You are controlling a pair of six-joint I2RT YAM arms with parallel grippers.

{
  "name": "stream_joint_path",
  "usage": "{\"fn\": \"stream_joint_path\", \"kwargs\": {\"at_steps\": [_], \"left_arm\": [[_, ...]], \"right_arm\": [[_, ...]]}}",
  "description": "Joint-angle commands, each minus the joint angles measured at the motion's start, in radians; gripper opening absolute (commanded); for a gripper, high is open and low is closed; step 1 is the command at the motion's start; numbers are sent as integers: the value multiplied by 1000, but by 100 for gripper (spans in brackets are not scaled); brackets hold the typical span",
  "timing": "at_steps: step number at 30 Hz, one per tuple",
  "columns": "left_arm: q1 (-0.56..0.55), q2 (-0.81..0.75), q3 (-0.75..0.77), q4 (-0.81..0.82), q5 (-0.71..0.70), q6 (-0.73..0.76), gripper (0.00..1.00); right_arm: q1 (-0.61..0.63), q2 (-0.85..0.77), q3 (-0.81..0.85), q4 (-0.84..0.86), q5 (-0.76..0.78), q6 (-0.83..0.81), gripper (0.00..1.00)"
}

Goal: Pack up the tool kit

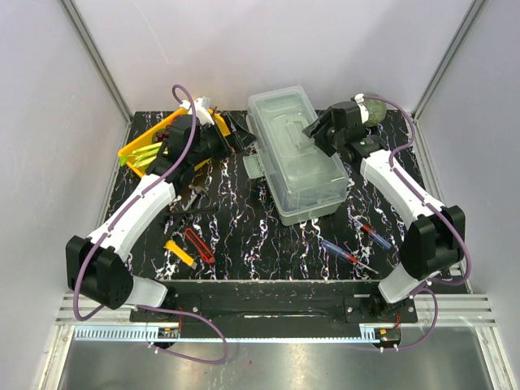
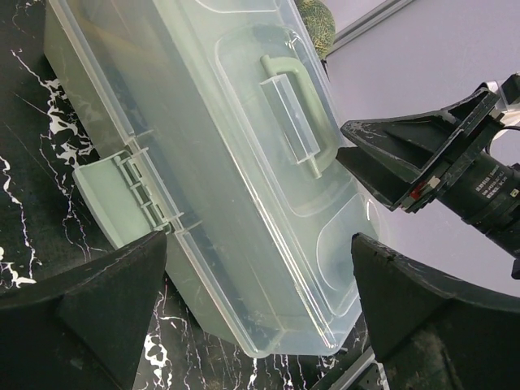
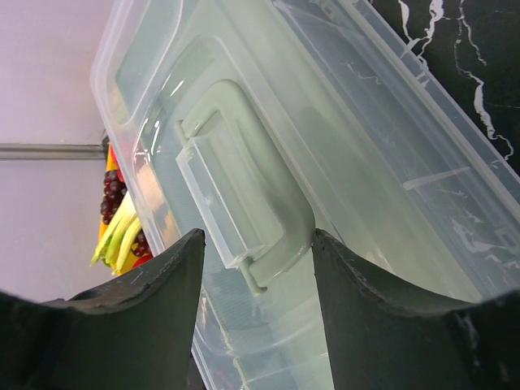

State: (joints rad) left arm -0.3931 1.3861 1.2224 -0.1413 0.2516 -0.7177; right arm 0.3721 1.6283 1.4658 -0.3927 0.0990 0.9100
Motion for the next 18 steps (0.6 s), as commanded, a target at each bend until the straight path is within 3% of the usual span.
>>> {"fn": "stream_joint_path", "kwargs": {"at_steps": [1, 10, 18], "left_arm": [[-4, -44, 11, 8, -28, 26, 99], [-4, -53, -3, 5, -34, 34, 99], [-3, -19, 6, 11, 0, 32, 99]], "right_arm": [[22, -61, -74, 196, -96, 65, 61], [22, -114, -173, 331, -87, 121, 59], [22, -122, -223, 452, -123, 49, 57]]}}
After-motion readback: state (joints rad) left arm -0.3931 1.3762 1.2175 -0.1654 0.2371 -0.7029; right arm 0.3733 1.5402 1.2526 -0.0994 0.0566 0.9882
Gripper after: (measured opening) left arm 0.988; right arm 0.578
